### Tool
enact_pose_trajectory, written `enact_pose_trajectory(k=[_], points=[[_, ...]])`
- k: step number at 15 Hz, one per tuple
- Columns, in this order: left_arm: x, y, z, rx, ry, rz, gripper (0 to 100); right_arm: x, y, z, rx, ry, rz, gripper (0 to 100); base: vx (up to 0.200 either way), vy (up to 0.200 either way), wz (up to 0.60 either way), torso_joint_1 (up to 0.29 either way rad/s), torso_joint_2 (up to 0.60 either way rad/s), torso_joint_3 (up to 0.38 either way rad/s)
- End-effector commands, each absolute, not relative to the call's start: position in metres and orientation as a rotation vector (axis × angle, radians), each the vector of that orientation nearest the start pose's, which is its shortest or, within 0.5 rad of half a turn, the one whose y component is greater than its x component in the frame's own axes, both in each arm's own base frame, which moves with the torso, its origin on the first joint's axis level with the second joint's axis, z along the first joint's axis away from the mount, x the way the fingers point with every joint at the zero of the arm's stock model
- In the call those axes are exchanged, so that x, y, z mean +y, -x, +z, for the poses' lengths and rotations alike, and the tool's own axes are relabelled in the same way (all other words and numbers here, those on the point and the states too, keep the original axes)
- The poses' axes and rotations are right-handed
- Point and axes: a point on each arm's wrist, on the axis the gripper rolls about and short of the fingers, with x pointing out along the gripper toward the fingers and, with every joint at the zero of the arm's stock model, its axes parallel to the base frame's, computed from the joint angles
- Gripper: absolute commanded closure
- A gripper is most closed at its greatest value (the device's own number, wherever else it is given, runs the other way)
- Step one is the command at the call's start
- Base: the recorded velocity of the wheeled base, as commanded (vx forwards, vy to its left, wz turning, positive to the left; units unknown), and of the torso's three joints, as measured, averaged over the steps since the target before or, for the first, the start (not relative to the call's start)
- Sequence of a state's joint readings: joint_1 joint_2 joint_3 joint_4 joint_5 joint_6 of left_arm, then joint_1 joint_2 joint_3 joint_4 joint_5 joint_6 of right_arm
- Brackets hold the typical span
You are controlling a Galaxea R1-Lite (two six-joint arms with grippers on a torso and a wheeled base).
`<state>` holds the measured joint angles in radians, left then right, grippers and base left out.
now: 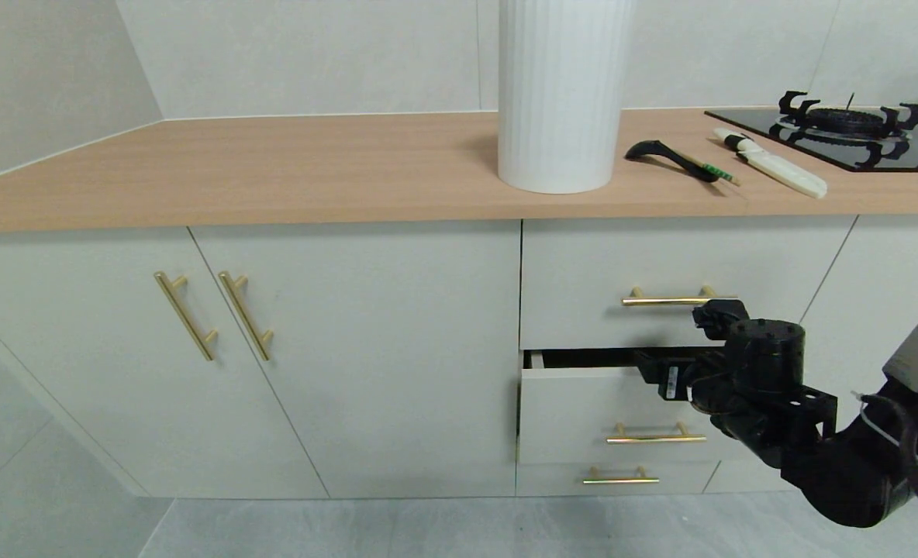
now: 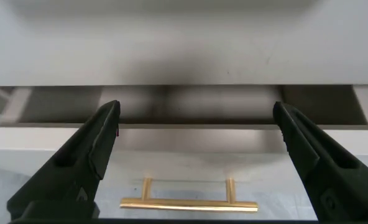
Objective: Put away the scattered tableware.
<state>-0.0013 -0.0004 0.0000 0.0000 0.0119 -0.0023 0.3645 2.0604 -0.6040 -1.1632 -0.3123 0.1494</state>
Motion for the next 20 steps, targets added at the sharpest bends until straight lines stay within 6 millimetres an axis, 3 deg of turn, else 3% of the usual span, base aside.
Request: enact_pose_trajectory(k=[1,5,10,15,20], points=[[0.000,0.023,0.075,0.000,0.003,0.011,0,0.114,-0.318,0.058,0.308,-0.040,0.029,0,0.000,0.000,0.00,0.000,0.00,0.000],[0.000,0.023,0.075,0.000,0.003,0.011,0,0.117,-0.327,0.050,0.292,-0.039,-0.008,0,0.000,0.000,0.00,0.000,0.00,0.000],[0.000,0.023,0.075,0.000,0.002,0.011,0,0.116,-0.325,0.048,0.307,-0.028,-0.008,0,0.000,0.000,0.00,0.000,0.00,0.000],[0.000,0.023,0.075,0.000,0.002,0.011,0,0.114,-0.319,0.048,0.332,-0.013,-0.008,0,0.000,0.000,0.00,0.000,0.00,0.000],[0.000,0.023,0.075,0.000,0.003,0.011,0,0.109,-0.304,0.060,0.408,0.012,0.000,0,0.000,0.000,0.00,0.000,0.00,0.000]])
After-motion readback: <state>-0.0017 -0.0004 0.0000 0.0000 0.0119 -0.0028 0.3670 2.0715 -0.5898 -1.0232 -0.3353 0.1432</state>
